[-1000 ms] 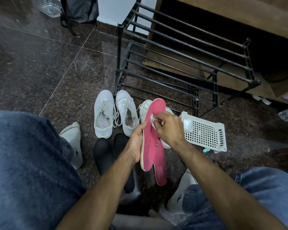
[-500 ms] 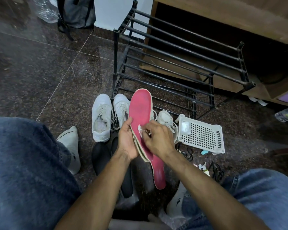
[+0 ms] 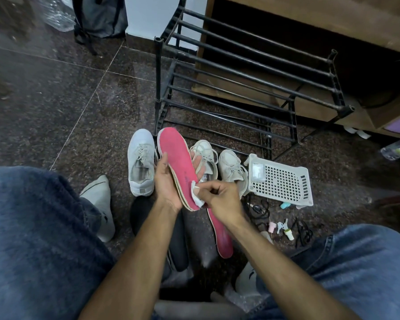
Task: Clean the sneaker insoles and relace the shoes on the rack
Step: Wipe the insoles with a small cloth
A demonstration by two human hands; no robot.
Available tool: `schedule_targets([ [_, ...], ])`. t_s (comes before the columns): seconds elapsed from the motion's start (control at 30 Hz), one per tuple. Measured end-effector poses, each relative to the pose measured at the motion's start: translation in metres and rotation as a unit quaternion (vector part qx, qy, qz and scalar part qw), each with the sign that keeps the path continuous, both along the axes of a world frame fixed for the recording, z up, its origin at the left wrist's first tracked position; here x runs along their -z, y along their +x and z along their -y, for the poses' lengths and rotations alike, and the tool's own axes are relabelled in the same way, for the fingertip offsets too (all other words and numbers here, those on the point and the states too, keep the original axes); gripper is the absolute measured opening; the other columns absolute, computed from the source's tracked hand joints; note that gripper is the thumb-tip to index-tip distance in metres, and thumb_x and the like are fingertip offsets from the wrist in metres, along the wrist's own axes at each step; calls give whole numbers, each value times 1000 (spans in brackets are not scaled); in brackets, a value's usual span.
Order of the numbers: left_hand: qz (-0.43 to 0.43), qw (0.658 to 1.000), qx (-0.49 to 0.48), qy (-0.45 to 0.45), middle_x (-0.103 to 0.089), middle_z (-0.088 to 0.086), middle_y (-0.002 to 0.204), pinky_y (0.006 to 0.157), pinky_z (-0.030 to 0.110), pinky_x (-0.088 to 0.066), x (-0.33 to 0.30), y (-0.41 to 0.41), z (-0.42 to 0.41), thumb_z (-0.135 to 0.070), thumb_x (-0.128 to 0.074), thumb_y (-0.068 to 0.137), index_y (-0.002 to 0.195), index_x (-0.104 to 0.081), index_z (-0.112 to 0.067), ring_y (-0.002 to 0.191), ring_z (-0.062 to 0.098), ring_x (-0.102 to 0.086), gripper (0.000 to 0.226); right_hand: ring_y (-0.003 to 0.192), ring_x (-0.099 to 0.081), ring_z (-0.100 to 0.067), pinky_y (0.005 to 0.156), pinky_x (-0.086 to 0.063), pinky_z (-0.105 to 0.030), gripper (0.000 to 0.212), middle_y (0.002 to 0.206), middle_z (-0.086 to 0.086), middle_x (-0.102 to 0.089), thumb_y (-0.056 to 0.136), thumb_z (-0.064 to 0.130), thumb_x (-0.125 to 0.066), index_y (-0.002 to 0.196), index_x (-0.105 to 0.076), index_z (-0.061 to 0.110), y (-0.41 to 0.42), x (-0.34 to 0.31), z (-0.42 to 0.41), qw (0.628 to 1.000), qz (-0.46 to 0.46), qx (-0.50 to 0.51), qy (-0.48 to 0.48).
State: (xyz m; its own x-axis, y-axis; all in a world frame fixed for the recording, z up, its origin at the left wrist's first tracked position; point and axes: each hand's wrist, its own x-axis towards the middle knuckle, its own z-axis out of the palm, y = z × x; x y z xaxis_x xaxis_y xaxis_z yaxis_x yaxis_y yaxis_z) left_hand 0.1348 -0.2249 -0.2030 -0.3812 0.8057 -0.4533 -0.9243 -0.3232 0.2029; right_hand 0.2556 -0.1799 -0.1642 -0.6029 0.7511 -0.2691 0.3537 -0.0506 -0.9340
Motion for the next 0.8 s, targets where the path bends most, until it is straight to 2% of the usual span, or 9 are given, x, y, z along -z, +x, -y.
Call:
schedule_targets([
  [0.07, -35, 998, 51, -27, -69, 15, 110, 105, 47, -40, -2, 9, 1, -50, -47, 91, 115, -62, 0, 110, 30, -63, 57, 63, -64, -2, 68, -57, -36, 21, 69, 15, -71, 78, 19, -77, 70, -75, 38, 0, 10, 4, 999, 32, 27, 25],
  [0.13, -61, 992, 99, -53, -72, 17, 102, 98, 45, -46, -2, 13, 5, -49, -40, 95, 120, -57, -3, 99, 31, -69, 55, 72, -67, -3, 74, -57, -34, 13, 84, 20, -73, 76, 38, -72, 83, -73, 49, 1, 10, 14, 987, 105, -9, 117],
  [0.23, -40, 993, 102, -48, -70, 20, 109, 85, 45, -57, 5, 9, 7, -52, -39, 94, 133, -51, -6, 97, 33, -70, 62, 83, -65, -10, 76, -50, -24, 17, 101, 11, -71, 84, 25, -68, 99, -76, 28, 3, 2, 34, 943, 154, -121, 268],
  [0.3, -23, 994, 104, -38, -70, 21, 109, 82, 43, -58, 7, 10, 8, -52, -35, 95, 130, -55, -6, 97, 32, -70, 61, 85, -63, -18, 75, -49, -30, 17, 103, 6, -69, 88, 19, -63, 99, -75, 22, -1, -8, 31, 909, 182, -176, 331],
  [0.33, -19, 992, 116, -37, -67, 23, 114, 89, 44, -55, 7, 13, 7, -53, -35, 95, 126, -60, -5, 102, 32, -68, 62, 87, -63, -22, 74, -49, -33, 17, 103, 3, -69, 90, 19, -59, 99, -74, 21, -6, -11, 24, 897, 201, -187, 347],
  [0.43, 0, 990, 137, -20, -45, 19, 145, 113, 48, -32, 6, 21, 5, -50, -45, 89, 136, -53, -8, 133, 32, -45, 63, 87, -62, -33, 72, -48, -39, 21, 100, -5, -65, 93, 22, -51, 95, -70, 15, -26, -15, -3, 876, 248, -163, 381],
  [0.57, 0, 994, 106, -11, -42, 21, 147, 115, 48, -28, 4, 12, 6, -50, -48, 86, 138, -50, -5, 137, 33, -40, 69, 83, -61, -30, 70, -44, -36, 18, 94, -5, -66, 91, 19, -53, 86, -70, 13, -30, -18, 7, 893, 217, -151, 365],
  [0.7, 12, 999, 51, -9, -51, 27, 137, 110, 42, -40, 12, 4, 7, -46, -45, 91, 145, -38, -5, 127, 32, -53, 68, 78, -62, -20, 68, -49, -31, 12, 92, 3, -71, 86, 17, -63, 85, -75, 18, 1, -12, 25, 919, 162, -202, 298],
  [0.8, 7, 996, 80, -38, -54, 25, 135, 105, 46, -44, 10, 9, 4, -50, -41, 93, 141, -44, -7, 126, 33, -53, 64, 81, -63, -23, 69, -51, -37, 13, 95, 6, -67, 88, 20, -60, 89, -73, 20, 2, -6, 11, 897, 177, -213, 344],
])
